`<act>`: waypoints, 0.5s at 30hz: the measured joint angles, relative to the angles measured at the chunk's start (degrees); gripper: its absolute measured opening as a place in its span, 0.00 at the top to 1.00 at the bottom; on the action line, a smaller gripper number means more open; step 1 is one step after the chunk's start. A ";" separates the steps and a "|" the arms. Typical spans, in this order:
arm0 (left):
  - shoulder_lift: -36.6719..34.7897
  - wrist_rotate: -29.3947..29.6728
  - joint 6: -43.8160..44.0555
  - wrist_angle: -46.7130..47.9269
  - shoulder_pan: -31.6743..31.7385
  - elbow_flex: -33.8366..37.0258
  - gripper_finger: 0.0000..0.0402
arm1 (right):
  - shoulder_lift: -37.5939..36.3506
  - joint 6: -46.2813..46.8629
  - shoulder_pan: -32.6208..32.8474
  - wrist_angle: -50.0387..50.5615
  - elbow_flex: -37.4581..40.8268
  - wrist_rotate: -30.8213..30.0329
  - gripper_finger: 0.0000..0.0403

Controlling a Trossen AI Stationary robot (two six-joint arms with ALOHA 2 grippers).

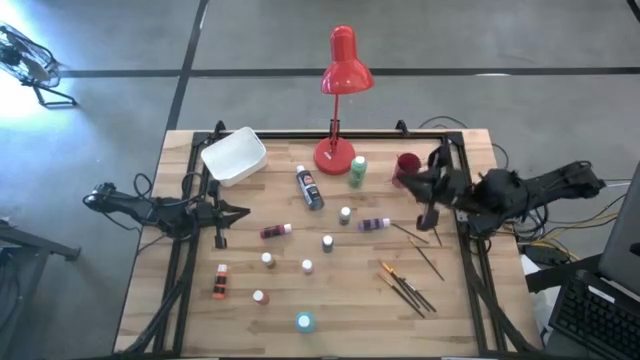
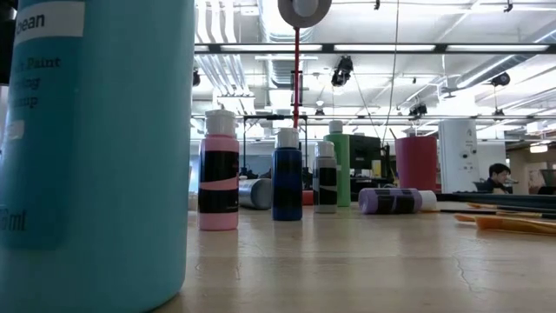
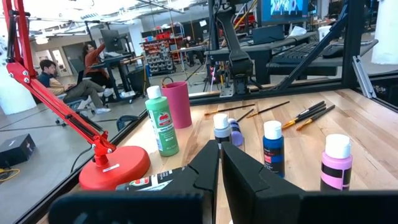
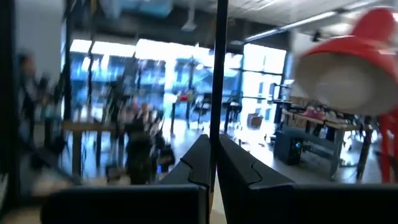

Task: Pick & Place Paint Supplies
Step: Put the gold paintbrush into the pink cup

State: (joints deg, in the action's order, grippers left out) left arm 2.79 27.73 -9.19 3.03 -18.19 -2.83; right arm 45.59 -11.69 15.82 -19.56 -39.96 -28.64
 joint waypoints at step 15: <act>0.00 0.00 -0.09 0.00 0.01 -0.02 0.94 | 19.97 7.12 6.74 24.28 -18.66 -1.33 0.98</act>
State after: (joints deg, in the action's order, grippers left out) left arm 2.79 27.73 -9.28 3.03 -18.18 -2.85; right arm 65.56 -4.57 22.56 4.72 -58.62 -29.97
